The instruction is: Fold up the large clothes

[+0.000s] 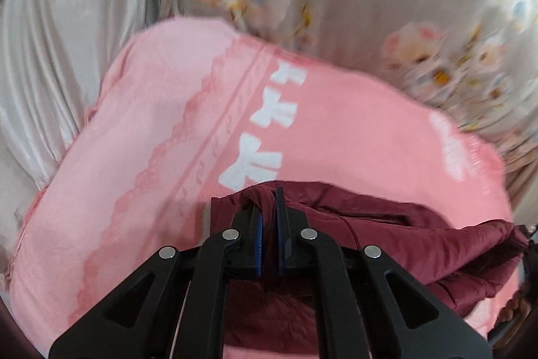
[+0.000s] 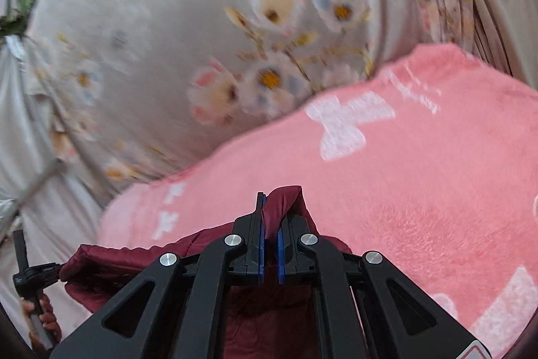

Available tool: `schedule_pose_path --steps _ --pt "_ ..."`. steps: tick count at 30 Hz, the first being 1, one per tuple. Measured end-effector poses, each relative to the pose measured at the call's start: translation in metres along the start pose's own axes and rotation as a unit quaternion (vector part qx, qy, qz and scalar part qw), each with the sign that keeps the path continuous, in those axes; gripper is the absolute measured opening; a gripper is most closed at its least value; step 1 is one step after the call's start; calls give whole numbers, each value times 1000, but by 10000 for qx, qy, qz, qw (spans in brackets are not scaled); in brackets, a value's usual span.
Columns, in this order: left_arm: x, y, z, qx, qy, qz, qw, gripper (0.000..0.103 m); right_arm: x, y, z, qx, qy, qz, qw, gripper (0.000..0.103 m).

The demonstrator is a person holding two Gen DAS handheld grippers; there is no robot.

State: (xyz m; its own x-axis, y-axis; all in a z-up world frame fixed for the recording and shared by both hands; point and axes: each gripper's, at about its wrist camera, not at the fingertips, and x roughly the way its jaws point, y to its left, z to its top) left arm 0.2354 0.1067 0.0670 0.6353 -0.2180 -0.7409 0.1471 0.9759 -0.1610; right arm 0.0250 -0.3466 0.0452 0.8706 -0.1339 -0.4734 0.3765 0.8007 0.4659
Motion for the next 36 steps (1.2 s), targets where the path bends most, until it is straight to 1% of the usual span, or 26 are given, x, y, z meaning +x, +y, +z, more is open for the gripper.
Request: schedule_pose_path --steps 2,5,7,9,11,13,14,15,16,17,18,19,20,21,22,23,24,26,28,29,31,32,33,34,36 --pt "56 -4 1 -31 440 241 9987 6 36 -6 -8 53 245 -245 9994 5" --pt "107 -1 -9 -43 771 484 9958 7 68 -13 -19 29 441 -474 9979 5" --pt "130 3 -15 -105 912 520 9944 7 87 -18 -26 -3 572 -614 9965 5" --pt "145 3 -20 -99 980 531 9937 8 102 -24 -32 -4 698 -681 9952 5" --pt "154 6 -23 -136 975 434 9942 9 114 -29 -36 51 828 -666 9943 8" --pt "153 9 -21 -219 938 274 9950 10 115 -34 -35 202 823 -524 9950 10" --pt "149 11 -19 -262 925 192 9952 11 107 -37 -33 288 756 -369 9960 12" --pt "139 16 -16 -297 860 62 9958 14 95 -38 -30 381 635 -191 9971 16" --pt "126 20 -12 -325 742 -83 9967 17 78 -38 -25 458 424 -10 9981 20" --pt "113 24 -8 -346 582 -212 9975 19 64 -35 -21 453 227 40 9987 29" --pt "96 29 -4 -362 399 -288 9981 24 49 -30 -16 379 5 48 9993 43" --pt "75 34 0 -386 125 -279 9988 35 29 -20 -13 162 -298 1 9994 49" --pt "63 34 3 -383 -81 -164 9991 47 19 -8 -12 -77 -412 -45 9991 54" --pt "42 34 7 -343 -514 198 9979 68 16 3 -13 -271 -401 -40 9988 54" --pt "24 31 8 -287 -919 513 9940 71 17 17 -16 -534 -293 27 9981 54" --pt "6 23 9 -112 -1263 679 9896 71 27 42 -25 -934 50 172 9955 54" --pt "0 15 10 35 -1330 695 9887 71 39 59 -36 -1202 333 273 9918 54" --pt "-4 -5 10 303 -1210 588 9904 71 65 93 -58 -1739 863 442 9800 54" --pt "5 -30 4 599 -907 374 9934 71 99 124 -80 -2243 1298 395 9650 54" --pt "13 -43 0 777 -729 358 9937 71 114 131 -87 -2317 1464 374 9610 54" --pt "27 -59 -12 1026 -456 286 9933 71 148 139 -95 -2271 1903 324 9545 46" --pt "35 -67 -17 1112 -325 217 9930 71 160 138 -98 -2243 2008 226 9533 34" --pt "46 -75 -23 1213 -135 140 9924 71 172 138 -100 -2258 2137 91 9504 7" --pt "54 -80 -27 1257 -2 81 9920 71 178 137 -98 -2215 2148 58 9512 4" --pt "66 -86 -31 1330 146 -7 9910 71 170 139 -87 -2139 1921 188 9576 2"
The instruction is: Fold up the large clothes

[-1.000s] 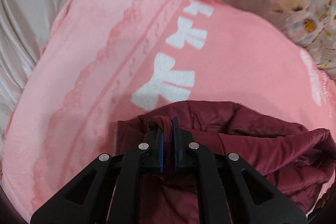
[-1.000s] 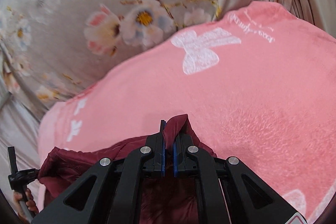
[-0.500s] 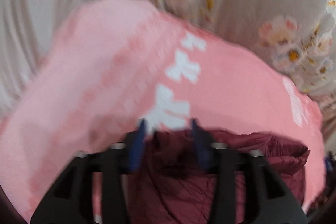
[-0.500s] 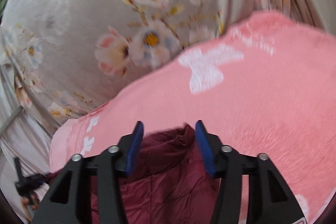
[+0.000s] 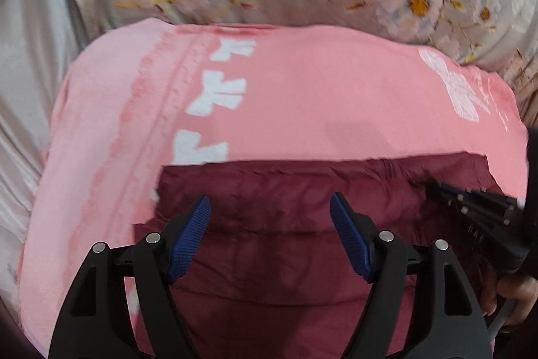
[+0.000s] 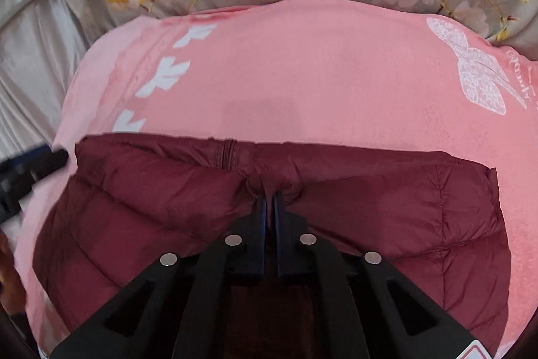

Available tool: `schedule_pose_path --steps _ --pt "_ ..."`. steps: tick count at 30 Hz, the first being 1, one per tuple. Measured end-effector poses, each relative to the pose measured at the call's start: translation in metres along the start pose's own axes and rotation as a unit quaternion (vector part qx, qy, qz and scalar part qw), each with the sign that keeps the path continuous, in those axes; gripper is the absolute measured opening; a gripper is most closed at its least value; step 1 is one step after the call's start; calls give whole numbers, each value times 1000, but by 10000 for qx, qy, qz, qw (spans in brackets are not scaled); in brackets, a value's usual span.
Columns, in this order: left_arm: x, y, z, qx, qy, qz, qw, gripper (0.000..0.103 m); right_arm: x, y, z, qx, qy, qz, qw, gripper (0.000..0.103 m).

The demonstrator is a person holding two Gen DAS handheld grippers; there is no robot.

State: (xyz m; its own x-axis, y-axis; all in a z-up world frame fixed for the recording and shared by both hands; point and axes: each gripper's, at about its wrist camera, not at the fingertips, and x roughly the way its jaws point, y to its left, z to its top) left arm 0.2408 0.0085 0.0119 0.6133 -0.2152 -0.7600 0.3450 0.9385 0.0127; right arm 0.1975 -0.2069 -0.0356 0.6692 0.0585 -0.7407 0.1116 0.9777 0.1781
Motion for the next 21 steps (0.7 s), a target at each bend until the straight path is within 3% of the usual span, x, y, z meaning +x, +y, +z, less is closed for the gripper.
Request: schedule_pose_path --steps 4,8,12,21 --pt "17 -9 14 18 60 -90 9999 71 -24 -5 21 152 -547 54 9984 2" --pt "57 -19 33 -50 277 -76 9996 71 12 -13 29 246 -200 -217 9993 2" --pt "94 -31 33 -29 517 79 9986 71 48 -24 19 457 134 -298 9984 2" --pt "123 -36 18 -115 376 239 9989 76 69 -33 7 640 136 -236 9976 2"
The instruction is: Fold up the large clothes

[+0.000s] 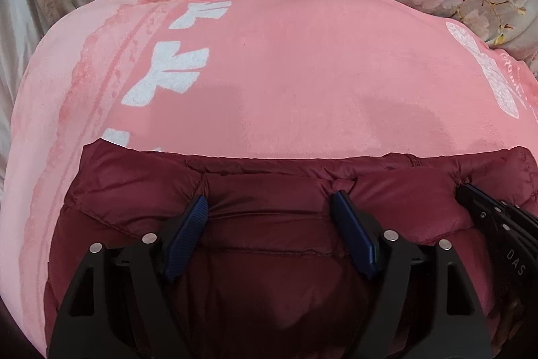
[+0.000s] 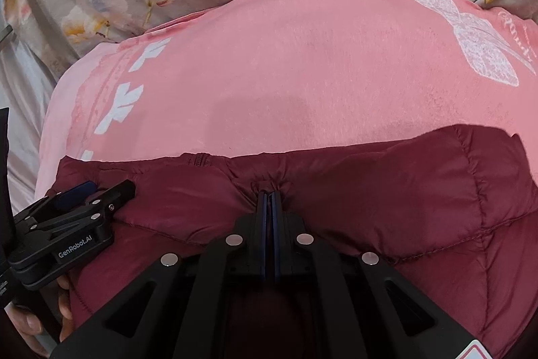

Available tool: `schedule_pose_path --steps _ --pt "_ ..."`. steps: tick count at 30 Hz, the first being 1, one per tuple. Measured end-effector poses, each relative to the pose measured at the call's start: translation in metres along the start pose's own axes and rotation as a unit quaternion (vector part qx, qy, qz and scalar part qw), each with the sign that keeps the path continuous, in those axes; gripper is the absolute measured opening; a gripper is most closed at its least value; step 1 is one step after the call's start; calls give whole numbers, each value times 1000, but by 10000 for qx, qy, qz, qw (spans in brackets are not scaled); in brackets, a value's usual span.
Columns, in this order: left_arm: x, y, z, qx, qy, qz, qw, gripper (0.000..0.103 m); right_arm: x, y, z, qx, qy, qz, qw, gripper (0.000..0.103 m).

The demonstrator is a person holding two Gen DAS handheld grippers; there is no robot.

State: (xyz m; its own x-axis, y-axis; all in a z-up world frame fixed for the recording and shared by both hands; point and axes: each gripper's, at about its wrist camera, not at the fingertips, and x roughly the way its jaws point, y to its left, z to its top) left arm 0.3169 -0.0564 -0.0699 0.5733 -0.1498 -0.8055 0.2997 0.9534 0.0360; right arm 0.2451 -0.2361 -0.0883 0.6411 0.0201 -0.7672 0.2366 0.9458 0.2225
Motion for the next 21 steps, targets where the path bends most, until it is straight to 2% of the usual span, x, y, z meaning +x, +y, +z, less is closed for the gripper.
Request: schedule_pose_path --steps 4,12,14,16,18,21 --pt "3 -1 -4 -51 -135 48 9999 77 1 5 -3 -122 -101 -135 9998 2" --pt "7 -2 -2 -9 -191 164 9997 80 -1 4 0 -35 -104 -3 9999 2" --pt "-1 2 1 23 -106 119 9999 80 -19 0 3 93 -117 175 9997 4" --pt "-26 14 3 -15 -271 63 9996 79 -54 -6 7 158 -469 242 9985 4" --pt "-54 35 3 -68 -569 254 9980 81 -89 -19 11 21 -835 -290 9961 4" --pt "-67 70 4 -282 -615 461 9966 82 -100 -50 10 190 -818 -863 9927 7"
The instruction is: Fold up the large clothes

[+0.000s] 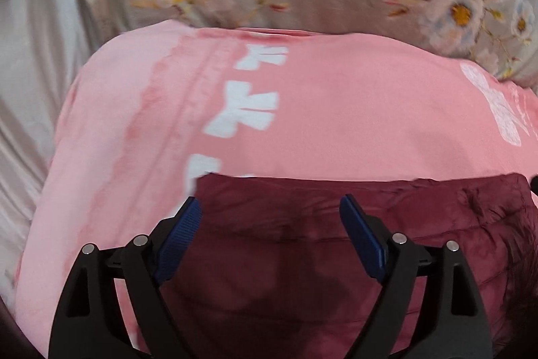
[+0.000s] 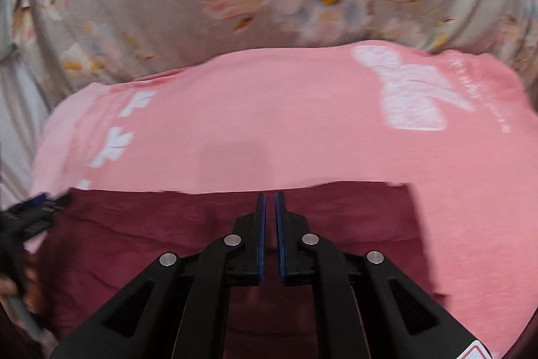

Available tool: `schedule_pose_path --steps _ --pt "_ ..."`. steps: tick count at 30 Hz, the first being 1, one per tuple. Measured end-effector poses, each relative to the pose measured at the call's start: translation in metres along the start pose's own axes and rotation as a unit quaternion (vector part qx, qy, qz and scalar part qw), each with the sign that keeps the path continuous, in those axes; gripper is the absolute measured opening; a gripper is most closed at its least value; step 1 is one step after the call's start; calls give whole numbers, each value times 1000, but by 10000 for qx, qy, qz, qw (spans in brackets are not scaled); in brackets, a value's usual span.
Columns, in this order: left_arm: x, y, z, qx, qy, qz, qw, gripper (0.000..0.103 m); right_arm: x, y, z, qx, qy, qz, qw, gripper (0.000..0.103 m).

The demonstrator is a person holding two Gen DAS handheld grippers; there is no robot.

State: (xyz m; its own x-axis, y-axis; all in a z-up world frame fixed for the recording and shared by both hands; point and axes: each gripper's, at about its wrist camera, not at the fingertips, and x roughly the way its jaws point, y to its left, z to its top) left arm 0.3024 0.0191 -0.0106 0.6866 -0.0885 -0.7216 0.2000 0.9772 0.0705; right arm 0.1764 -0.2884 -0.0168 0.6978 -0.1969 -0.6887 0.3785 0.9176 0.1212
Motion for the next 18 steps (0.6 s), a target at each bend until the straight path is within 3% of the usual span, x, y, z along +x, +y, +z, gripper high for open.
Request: schedule_pose_path --steps 6,18 --pt "42 41 -16 -434 562 326 9969 82 31 -51 -21 774 545 -95 9955 8" --pt "64 58 -38 -986 624 4 9932 93 44 -63 -37 989 530 -113 9936 1"
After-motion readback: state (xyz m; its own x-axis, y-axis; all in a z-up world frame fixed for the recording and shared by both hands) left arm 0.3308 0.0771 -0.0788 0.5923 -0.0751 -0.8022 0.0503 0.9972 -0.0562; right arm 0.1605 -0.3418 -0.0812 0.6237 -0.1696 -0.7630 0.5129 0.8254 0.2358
